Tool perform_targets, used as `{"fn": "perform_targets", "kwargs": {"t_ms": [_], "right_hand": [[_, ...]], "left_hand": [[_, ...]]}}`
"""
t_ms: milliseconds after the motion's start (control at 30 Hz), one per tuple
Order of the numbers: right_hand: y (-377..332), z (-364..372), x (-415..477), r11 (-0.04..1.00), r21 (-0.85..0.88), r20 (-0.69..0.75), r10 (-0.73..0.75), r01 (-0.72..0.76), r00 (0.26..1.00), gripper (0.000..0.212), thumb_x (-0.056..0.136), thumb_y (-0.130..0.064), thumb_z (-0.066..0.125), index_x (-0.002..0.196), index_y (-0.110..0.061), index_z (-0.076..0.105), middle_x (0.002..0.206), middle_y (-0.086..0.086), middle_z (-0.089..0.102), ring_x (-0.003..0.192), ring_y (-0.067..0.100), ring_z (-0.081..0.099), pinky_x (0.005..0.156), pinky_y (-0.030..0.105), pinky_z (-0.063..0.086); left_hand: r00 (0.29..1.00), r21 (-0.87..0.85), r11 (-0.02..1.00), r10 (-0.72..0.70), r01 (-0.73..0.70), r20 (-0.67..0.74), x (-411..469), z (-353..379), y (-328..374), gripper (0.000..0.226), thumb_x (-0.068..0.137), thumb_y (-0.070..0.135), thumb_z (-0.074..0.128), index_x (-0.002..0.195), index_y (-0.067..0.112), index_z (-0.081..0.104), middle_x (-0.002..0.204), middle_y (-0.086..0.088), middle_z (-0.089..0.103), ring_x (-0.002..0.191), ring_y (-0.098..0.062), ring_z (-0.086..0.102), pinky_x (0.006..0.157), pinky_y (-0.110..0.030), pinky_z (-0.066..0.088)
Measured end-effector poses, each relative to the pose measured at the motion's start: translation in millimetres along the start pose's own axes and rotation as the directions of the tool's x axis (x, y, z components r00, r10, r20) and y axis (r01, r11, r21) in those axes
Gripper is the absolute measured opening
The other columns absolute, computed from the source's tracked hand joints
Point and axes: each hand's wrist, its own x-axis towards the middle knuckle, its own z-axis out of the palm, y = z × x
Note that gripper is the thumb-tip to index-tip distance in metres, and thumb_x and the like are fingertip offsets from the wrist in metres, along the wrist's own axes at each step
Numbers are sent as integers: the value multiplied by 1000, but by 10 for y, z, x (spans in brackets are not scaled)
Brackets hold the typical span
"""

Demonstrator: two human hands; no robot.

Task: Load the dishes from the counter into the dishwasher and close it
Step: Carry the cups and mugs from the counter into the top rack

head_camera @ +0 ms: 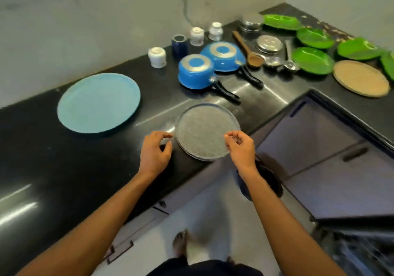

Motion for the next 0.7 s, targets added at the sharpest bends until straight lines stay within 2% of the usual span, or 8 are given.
{"fn": "perform_targets", "kwargs": {"t_ms": [133, 267, 333, 433, 500, 600, 700], "right_hand": [[-440, 535, 376, 994, -52, 117, -87, 94, 989, 5, 91, -19, 68, 87, -21, 70, 74, 2, 69, 70, 19, 65, 73, 41, 56], [-778, 969, 860, 964, -144, 241, -185, 223, 953, 2, 89, -24, 69, 89, -27, 69, 76, -8, 69, 73, 9, 65, 73, 34, 56], [-940, 1143, 1114, 931, -179, 292, -258, 317, 921, 4, 89, -22, 69, 92, -25, 69, 78, -11, 68, 73, 3, 63, 73, 28, 54], [-1198, 1437, 1586, 871, -208, 396, -341, 445, 853, 11, 87, -21, 69, 97, -24, 69, 83, -12, 68, 78, 4, 63, 79, 27, 54], [-1363, 1647, 1931, 830, -223, 464, -372, 512, 804, 17, 86, -21, 70, 103, -25, 67, 88, -8, 67, 81, 8, 62, 80, 29, 54], [-1526, 1959, 2420, 759, -276, 569, -365, 590, 737, 39, 84, -25, 72, 121, -24, 63, 108, -2, 65, 96, 15, 61, 88, 35, 52], [-1654, 2233, 2847, 706, -325, 649, -316, 629, 692, 68, 79, -26, 78, 141, -20, 50, 131, 6, 56, 118, 24, 55, 99, 33, 44]], "left_hand": [[999, 67, 997, -40, 38, 28, 411, -105, -246, 21, 88, 17, 64, 108, 20, 67, 108, 5, 64, 103, -14, 54, 88, -24, 38], [993, 77, 991, -116, 113, 33, 857, -42, -350, 28, 89, 19, 62, 117, 16, 64, 114, 0, 64, 108, -16, 56, 92, -25, 41], [994, 142, 987, -86, 76, 64, 1076, 18, -374, 33, 86, 19, 62, 119, 13, 62, 115, -4, 63, 109, -20, 56, 93, -25, 38], [994, 207, 977, -68, 49, 85, 1451, 117, -387, 38, 84, 19, 63, 121, 10, 60, 115, -6, 60, 108, -24, 54, 95, -27, 39], [992, 250, 966, -84, 58, 93, 1677, 171, -391, 45, 86, 24, 64, 127, 8, 56, 125, -9, 56, 117, -27, 51, 103, -34, 40], [964, 345, 930, -198, 128, 175, 1983, 269, -417, 68, 93, 44, 58, 149, 11, 38, 157, -13, 31, 147, -32, 24, 119, -45, 21], [899, 483, 857, -341, 178, 274, 2269, 382, -455, 90, 90, 70, 43, 158, 20, 10, 165, -9, -1, 152, -30, -4, 121, -51, 2]]}}
